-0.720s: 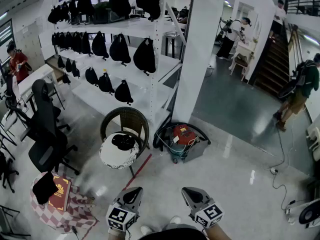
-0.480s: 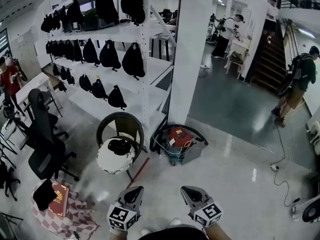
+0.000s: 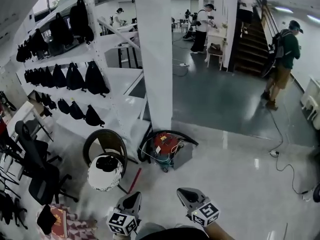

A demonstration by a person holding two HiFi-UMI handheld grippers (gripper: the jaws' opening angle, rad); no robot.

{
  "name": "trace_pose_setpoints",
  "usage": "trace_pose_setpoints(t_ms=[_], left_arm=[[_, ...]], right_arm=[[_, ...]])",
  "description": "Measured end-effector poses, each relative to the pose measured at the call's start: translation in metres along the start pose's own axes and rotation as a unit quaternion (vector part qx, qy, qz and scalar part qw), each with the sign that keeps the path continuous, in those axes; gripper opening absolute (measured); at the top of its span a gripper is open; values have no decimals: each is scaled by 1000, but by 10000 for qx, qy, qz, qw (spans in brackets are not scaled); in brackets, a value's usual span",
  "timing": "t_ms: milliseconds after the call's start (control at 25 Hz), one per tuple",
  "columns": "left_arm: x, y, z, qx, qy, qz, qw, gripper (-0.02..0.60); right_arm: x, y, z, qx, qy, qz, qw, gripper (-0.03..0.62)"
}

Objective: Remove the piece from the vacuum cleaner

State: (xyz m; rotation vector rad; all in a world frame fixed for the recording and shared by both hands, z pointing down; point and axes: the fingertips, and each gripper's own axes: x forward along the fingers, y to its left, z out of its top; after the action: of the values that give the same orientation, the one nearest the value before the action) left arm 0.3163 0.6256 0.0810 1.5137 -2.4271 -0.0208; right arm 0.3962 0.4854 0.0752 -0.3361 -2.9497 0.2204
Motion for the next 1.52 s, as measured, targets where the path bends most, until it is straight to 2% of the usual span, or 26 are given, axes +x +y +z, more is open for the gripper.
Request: trace_pose_setpoints(t_ms=[160,280,400,640,840,960,1200,1520], left_arm=[[35,2,1,160,177,-145,9996,17],[66,22,0,75,201,-201,9996,17],[103,46,3,118,252,-410,9988,17],[171,125,40,270,245,-899,9953,17],[219,187,49,438,371,-1320,9896,17],[244,210,52,464,443,-1538,9860,17],[292,216,56,452,592,-1938,9782,17],[363,187,65,621,847,-2395,9652,17]], right_arm=[[10,-35,0,208,8,-194,9996,26],[33,-54,-1,146,31,-240,9996,26],[67,-75,2,127,45,-376,9992,27],[160,-111,30,107,53,-746,9971,26],[229,-134,38,133,11,-1129,9935,28],[255,-145,38,204,15,-1316,9911,28],[262,-177,34,410,100,-1760,9835,28],[242,-247,33,715,22,-2290,9708,28]])
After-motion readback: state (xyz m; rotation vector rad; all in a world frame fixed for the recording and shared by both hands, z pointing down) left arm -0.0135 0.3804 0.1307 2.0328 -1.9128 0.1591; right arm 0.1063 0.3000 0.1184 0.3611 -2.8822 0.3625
